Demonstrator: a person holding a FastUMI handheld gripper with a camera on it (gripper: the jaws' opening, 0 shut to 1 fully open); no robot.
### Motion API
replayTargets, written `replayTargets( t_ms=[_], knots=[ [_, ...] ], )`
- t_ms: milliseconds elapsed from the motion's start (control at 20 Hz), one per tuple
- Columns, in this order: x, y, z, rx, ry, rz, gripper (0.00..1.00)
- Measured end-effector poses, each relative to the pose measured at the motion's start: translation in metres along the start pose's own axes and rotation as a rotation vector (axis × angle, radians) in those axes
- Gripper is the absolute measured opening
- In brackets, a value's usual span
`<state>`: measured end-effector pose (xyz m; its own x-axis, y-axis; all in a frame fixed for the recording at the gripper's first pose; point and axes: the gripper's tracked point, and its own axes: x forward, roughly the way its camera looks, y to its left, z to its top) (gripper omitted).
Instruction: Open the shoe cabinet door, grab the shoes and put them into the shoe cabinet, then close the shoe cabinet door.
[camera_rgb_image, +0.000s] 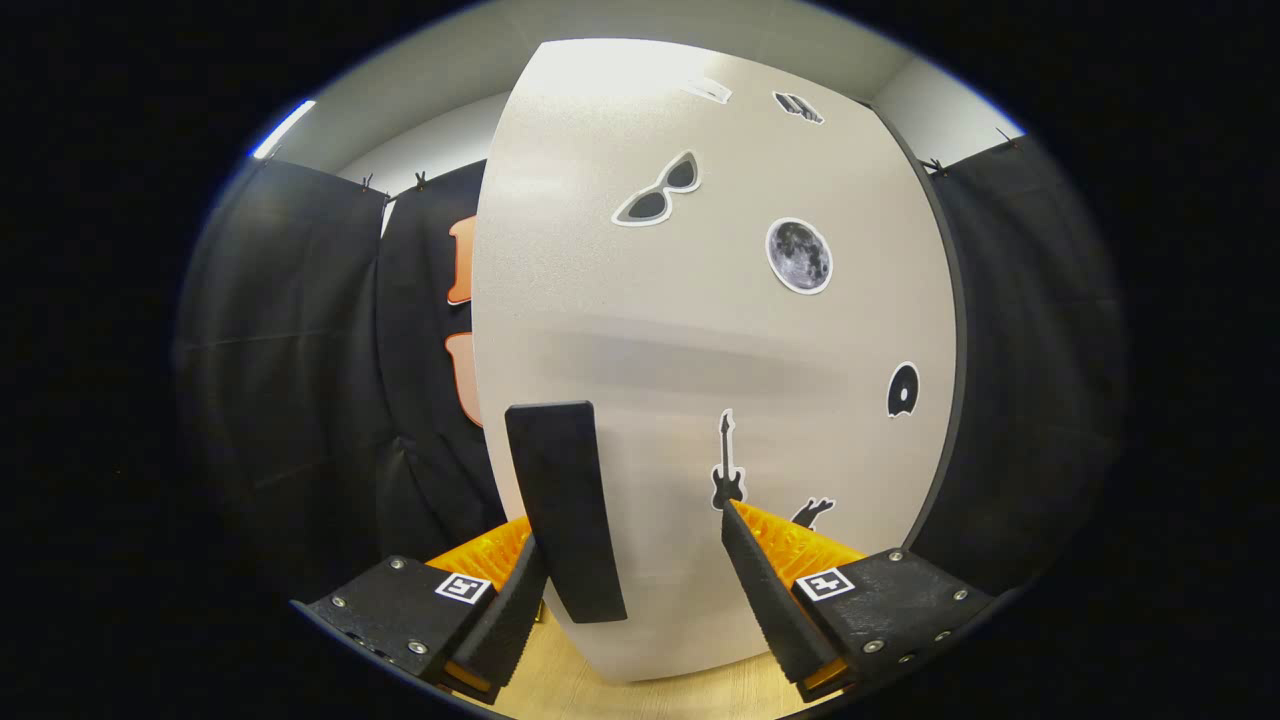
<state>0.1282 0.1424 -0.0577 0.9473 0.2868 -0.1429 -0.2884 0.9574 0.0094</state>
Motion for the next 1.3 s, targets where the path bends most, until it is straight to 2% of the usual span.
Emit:
replayTargets(
  t_ms=[550, 850, 1000, 1300],
  knots=[
    [0.065, 0.017, 0.006, -0.001, 0.032, -0.057, 0.95],
    [0.076, 0.024, 0.009, -0.019, 0.079, -0.104, 0.96],
    [0.064, 0.025, 0.029, -0.032, 0.065, -0.114, 0.96],
    [-0.001, 0.023, 0.078, -0.066, 0.019, -0.114, 0.96]
  ],
)
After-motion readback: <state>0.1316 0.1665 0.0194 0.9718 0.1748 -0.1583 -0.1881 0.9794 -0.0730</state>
